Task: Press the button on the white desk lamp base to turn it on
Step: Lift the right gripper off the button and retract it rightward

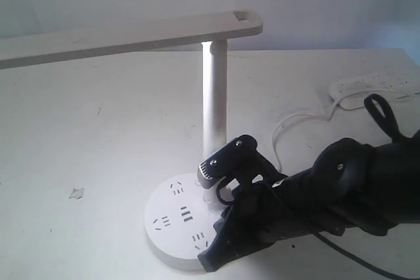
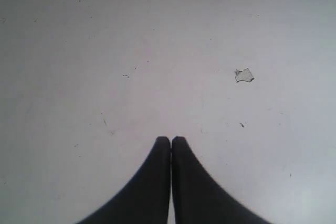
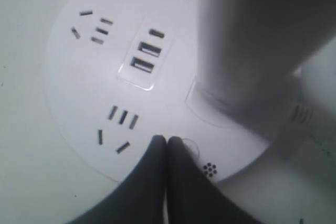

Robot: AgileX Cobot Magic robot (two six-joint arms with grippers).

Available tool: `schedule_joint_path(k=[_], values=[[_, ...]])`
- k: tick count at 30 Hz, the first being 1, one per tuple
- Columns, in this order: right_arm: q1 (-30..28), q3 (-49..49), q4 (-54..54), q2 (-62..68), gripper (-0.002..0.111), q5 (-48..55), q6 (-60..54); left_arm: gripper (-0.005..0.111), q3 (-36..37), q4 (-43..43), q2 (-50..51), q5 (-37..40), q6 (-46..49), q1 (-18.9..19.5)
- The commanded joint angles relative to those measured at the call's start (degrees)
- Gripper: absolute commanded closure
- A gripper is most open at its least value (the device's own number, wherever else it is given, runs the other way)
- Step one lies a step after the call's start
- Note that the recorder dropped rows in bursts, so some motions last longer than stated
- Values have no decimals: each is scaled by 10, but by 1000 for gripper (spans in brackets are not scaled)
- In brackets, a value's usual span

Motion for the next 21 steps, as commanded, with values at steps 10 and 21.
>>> schedule_joint_path(k=[10, 21], values=[[-1, 185, 50, -247, 108, -99, 7, 107, 1, -2, -2, 4, -1, -2], [-1, 369, 33, -918, 108, -189, 59, 107, 1, -2, -2, 4, -1, -2]])
